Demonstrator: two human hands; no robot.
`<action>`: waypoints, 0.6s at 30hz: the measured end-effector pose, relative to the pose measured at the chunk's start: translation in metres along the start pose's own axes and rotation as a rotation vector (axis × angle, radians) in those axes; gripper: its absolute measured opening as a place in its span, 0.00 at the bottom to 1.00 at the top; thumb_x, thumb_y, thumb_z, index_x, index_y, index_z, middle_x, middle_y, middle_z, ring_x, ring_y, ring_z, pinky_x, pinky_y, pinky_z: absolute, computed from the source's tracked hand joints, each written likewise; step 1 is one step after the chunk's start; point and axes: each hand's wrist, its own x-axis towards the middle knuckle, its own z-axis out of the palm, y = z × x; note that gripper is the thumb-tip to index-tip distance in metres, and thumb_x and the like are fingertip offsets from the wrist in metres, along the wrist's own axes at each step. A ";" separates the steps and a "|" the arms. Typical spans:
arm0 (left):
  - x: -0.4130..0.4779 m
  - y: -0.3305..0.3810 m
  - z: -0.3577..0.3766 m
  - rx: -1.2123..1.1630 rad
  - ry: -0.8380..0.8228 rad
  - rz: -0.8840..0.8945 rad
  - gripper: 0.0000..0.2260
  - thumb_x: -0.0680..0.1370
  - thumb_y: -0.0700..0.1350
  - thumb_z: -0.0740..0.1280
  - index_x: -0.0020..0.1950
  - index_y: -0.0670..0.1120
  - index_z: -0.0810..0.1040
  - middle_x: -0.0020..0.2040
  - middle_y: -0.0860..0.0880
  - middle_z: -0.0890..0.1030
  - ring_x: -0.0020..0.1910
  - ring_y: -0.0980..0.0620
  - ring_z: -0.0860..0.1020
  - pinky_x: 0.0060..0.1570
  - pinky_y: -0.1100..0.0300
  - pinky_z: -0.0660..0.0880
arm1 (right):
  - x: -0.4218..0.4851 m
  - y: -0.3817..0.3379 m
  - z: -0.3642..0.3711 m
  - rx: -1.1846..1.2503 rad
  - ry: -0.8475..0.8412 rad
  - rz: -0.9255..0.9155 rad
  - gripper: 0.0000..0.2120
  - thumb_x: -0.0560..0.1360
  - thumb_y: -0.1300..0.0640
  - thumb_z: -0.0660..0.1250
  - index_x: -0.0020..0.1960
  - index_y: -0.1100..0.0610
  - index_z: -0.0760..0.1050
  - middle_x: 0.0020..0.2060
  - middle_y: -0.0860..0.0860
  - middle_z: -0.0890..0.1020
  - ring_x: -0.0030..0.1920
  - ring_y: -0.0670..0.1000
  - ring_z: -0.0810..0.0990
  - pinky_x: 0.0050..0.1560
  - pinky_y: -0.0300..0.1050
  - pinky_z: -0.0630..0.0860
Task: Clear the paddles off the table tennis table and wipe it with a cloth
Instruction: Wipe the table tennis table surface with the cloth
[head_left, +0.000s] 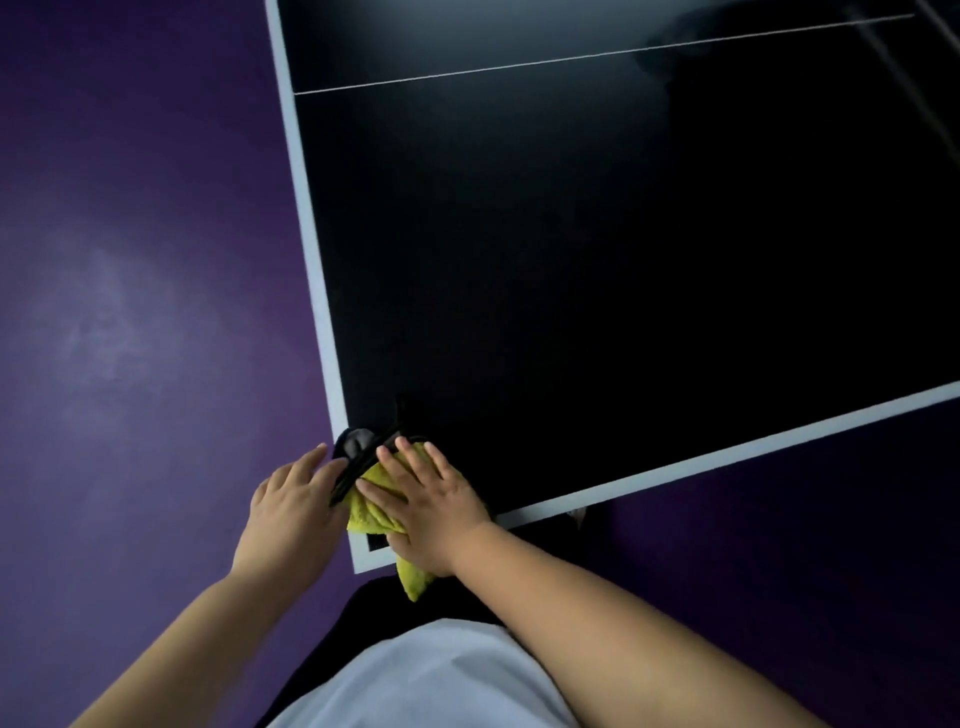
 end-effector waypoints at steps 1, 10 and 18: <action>0.004 0.010 0.001 0.002 -0.002 0.024 0.22 0.79 0.49 0.62 0.72 0.49 0.67 0.74 0.48 0.63 0.72 0.44 0.61 0.69 0.50 0.56 | -0.005 0.012 0.002 0.019 0.009 0.020 0.33 0.82 0.42 0.47 0.77 0.45 0.30 0.75 0.53 0.28 0.74 0.57 0.25 0.73 0.58 0.28; 0.056 0.121 0.012 0.023 -0.040 0.111 0.23 0.78 0.47 0.64 0.72 0.50 0.66 0.75 0.49 0.62 0.72 0.46 0.60 0.71 0.50 0.55 | -0.079 0.186 0.027 0.260 0.032 0.356 0.34 0.81 0.39 0.49 0.75 0.42 0.28 0.71 0.50 0.24 0.70 0.53 0.21 0.71 0.55 0.26; 0.097 0.207 0.023 -0.012 -0.038 0.068 0.20 0.77 0.44 0.65 0.69 0.49 0.71 0.72 0.49 0.67 0.70 0.46 0.65 0.69 0.51 0.59 | -0.142 0.344 0.051 0.334 0.103 0.570 0.33 0.81 0.39 0.48 0.71 0.41 0.25 0.72 0.50 0.25 0.73 0.53 0.24 0.74 0.55 0.29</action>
